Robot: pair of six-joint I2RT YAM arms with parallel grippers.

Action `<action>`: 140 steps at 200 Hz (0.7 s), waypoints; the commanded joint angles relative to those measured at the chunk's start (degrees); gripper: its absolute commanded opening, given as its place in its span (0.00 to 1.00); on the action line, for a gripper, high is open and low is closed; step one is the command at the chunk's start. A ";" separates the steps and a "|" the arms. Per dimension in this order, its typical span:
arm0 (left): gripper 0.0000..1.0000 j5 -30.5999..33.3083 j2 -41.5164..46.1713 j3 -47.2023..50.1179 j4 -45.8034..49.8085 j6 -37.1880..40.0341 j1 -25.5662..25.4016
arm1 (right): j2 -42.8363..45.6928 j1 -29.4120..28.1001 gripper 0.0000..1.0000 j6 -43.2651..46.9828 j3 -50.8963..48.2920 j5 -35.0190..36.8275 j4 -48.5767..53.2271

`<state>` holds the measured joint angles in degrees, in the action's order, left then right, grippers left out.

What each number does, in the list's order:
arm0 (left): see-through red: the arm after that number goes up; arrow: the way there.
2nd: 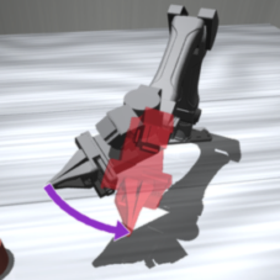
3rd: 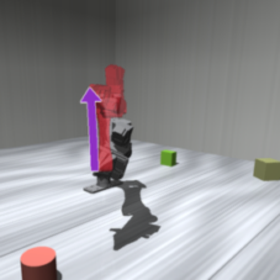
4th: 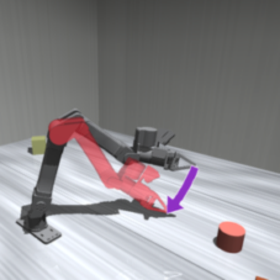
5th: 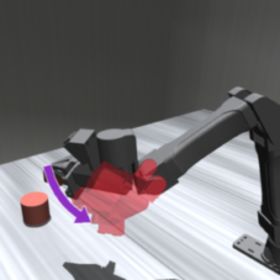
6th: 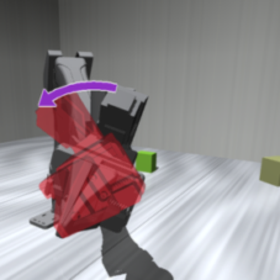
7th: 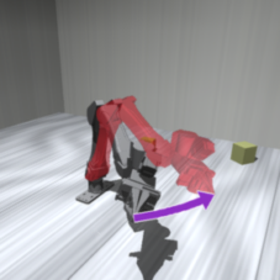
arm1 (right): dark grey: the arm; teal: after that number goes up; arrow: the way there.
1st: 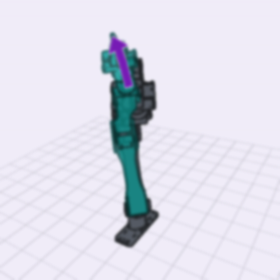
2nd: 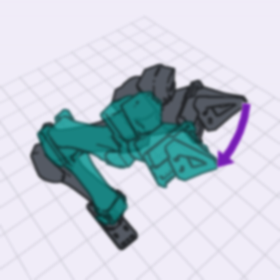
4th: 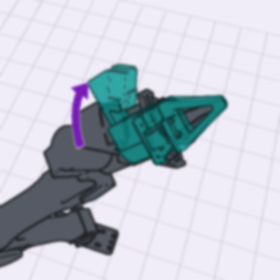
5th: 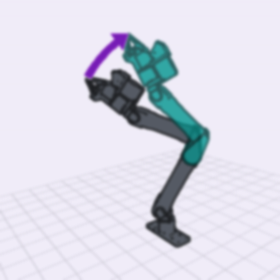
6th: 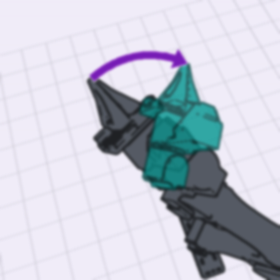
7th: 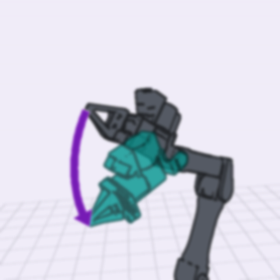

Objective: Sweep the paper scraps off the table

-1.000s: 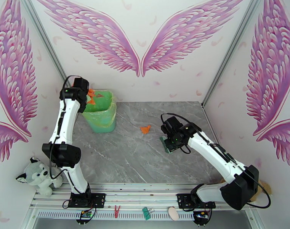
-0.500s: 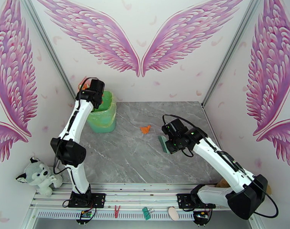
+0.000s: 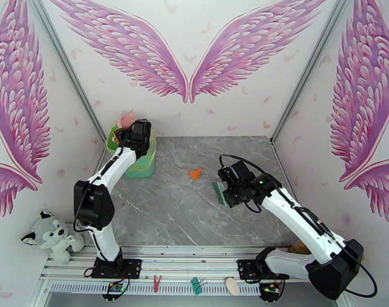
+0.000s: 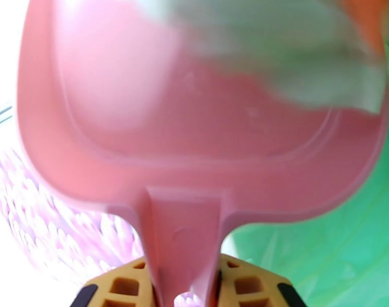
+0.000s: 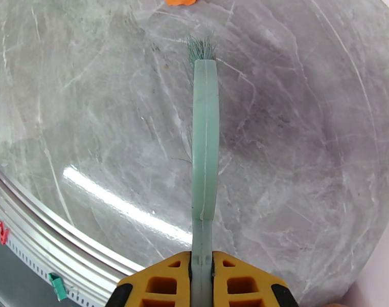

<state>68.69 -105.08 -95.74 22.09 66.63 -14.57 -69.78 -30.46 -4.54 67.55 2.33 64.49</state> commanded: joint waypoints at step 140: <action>0.00 -17.01 13.33 -13.48 32.54 -30.79 4.10 | -0.49 -0.48 0.00 -0.64 0.03 -0.72 -2.25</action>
<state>63.55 -98.24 -100.51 32.97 56.66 -9.78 -69.87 -30.46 -4.51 67.55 2.31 64.25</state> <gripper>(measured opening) 0.274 0.129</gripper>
